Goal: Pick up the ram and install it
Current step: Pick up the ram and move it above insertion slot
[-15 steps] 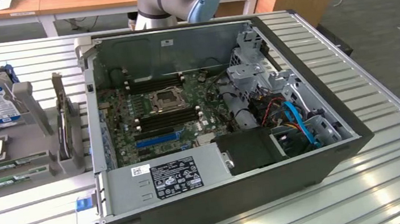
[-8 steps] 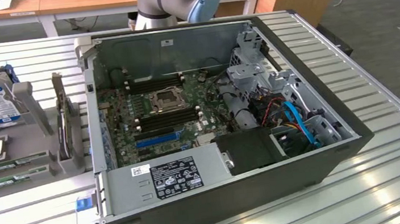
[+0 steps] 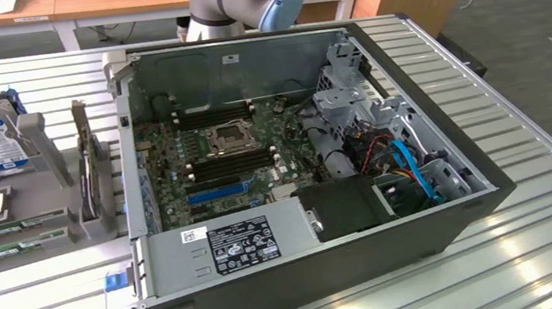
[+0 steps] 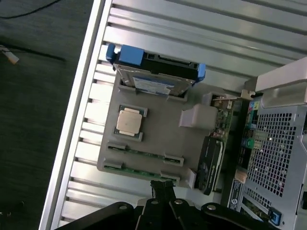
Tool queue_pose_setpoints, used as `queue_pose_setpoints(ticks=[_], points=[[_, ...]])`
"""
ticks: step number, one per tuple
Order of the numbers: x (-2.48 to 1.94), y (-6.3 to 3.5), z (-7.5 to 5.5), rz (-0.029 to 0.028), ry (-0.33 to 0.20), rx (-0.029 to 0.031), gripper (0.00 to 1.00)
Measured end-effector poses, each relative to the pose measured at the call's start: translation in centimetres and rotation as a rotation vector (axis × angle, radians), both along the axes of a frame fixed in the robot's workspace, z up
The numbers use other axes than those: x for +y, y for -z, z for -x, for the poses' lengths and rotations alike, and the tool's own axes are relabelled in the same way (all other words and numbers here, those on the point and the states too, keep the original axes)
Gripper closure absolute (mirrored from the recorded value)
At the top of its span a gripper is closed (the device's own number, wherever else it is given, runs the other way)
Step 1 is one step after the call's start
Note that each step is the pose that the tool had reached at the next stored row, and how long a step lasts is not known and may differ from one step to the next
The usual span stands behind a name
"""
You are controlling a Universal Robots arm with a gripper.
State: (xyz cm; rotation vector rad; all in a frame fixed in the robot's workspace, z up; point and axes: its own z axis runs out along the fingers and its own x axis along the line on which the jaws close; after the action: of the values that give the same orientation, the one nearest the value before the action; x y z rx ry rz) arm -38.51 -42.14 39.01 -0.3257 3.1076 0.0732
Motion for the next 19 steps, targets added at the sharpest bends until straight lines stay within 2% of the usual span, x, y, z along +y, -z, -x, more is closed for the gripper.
queue_pose_setpoints(ticks=[19], points=[[0.0,0.11,0.0,0.0,-0.331,0.0,0.9]])
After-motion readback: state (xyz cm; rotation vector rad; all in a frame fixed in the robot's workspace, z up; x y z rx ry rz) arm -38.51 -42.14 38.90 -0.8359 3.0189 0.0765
